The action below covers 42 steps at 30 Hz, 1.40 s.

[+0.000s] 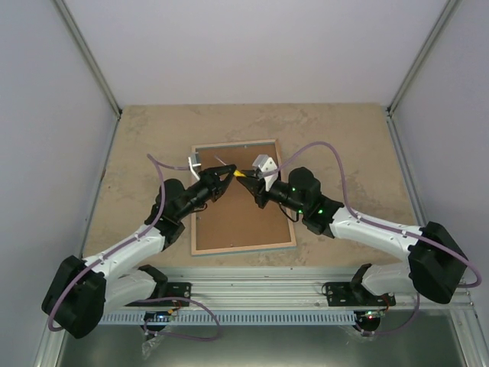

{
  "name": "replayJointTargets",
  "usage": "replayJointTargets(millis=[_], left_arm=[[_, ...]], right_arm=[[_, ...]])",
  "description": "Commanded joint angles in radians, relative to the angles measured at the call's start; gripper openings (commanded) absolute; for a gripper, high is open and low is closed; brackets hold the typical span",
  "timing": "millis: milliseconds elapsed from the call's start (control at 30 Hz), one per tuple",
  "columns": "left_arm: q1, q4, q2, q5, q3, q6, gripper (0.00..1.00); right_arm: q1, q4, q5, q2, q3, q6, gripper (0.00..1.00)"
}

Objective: Take the photo out of the frame

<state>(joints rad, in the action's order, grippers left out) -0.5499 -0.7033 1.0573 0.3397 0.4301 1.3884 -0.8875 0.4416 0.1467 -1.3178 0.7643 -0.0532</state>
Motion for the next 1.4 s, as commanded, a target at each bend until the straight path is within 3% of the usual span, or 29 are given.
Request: replayJointTargets(millis=[0, 67, 200, 367, 667, 1000, 1367], left_arm=[[-0.007, -0.038, 0.008, 0.022, -0.013, 0.014, 0.12], [-0.007, 0.004, 0.001, 0.006, -0.022, -0.01, 0.2], [-0.006, 0.16, -0.024, -0.026, 0.01, -0.11, 0.29], [0.006, 0.439, -0.07, -0.133, 0.093, -0.277, 0.47], [0.099, 0.96, 0.008, -0.367, 0.307, -0.606, 0.66], [0.203, 1.25, 0.324, -0.485, 0.544, -0.89, 0.79], [0.298, 1.312, 0.622, -0.443, 0.65, -1.037, 0.74]], right_arm=[[-0.003, 0.029, -0.015, -0.005, 0.02, 0.021, 0.06], [0.0, 0.013, -0.028, 0.002, 0.022, 0.03, 0.01], [0.025, -0.028, -0.023, 0.018, 0.02, 0.047, 0.01], [0.081, -0.056, 0.011, 0.043, -0.005, 0.077, 0.01], [0.113, -0.079, 0.015, 0.051, -0.05, 0.092, 0.01], [0.112, -0.017, -0.016, 0.052, -0.148, 0.077, 0.0], [0.102, 0.014, -0.074, 0.087, -0.186, 0.082, 0.01]])
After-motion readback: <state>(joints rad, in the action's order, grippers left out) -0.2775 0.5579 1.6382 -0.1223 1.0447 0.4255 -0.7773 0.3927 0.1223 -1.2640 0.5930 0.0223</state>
